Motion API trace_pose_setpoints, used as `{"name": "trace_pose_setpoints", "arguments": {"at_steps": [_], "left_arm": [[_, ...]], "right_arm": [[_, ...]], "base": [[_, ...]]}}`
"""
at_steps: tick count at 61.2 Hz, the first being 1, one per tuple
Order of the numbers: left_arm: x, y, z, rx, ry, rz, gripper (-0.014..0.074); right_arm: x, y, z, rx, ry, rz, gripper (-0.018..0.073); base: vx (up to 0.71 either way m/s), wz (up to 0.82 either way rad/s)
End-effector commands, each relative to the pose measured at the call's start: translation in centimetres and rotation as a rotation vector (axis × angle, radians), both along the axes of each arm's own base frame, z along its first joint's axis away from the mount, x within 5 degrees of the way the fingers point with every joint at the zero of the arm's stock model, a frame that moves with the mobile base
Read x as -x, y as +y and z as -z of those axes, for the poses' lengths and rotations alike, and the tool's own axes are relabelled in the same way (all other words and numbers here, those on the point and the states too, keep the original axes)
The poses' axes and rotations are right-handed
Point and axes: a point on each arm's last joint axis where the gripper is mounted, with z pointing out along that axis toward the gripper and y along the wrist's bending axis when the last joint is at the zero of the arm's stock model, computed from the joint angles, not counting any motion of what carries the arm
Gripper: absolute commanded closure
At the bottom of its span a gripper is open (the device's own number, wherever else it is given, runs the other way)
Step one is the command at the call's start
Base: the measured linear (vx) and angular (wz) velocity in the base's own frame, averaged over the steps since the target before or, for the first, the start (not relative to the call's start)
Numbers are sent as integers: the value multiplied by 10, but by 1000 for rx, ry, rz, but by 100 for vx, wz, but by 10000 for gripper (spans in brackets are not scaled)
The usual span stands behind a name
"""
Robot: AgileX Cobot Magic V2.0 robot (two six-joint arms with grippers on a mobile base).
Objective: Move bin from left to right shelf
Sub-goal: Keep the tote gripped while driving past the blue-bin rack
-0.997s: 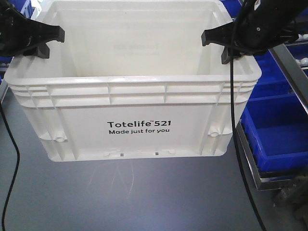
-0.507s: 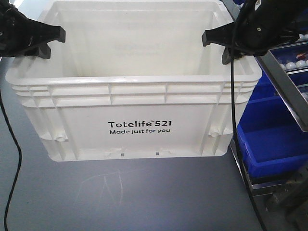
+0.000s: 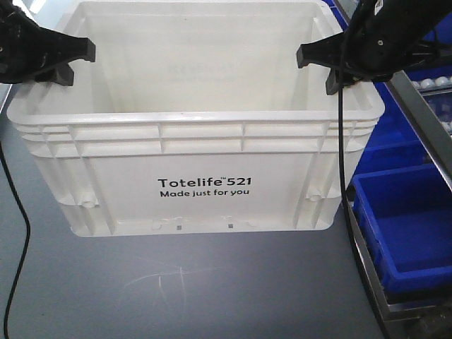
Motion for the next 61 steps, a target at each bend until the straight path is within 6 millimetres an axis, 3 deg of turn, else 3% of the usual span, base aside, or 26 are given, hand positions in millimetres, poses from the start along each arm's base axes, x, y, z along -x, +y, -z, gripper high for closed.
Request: {"name": "trace_pose_setpoints", "arguments": {"at_steps": [1,61], "left_arm": [[7,5,-32,-21,-180,19,497],[7,5,-32,-19,-180,19,497]], "right_arm": [[4,-14,-36,24,-191,14,549],[4,-14,-36,24,-191,14,549]], "base": [[21,14],[25,10]]}}
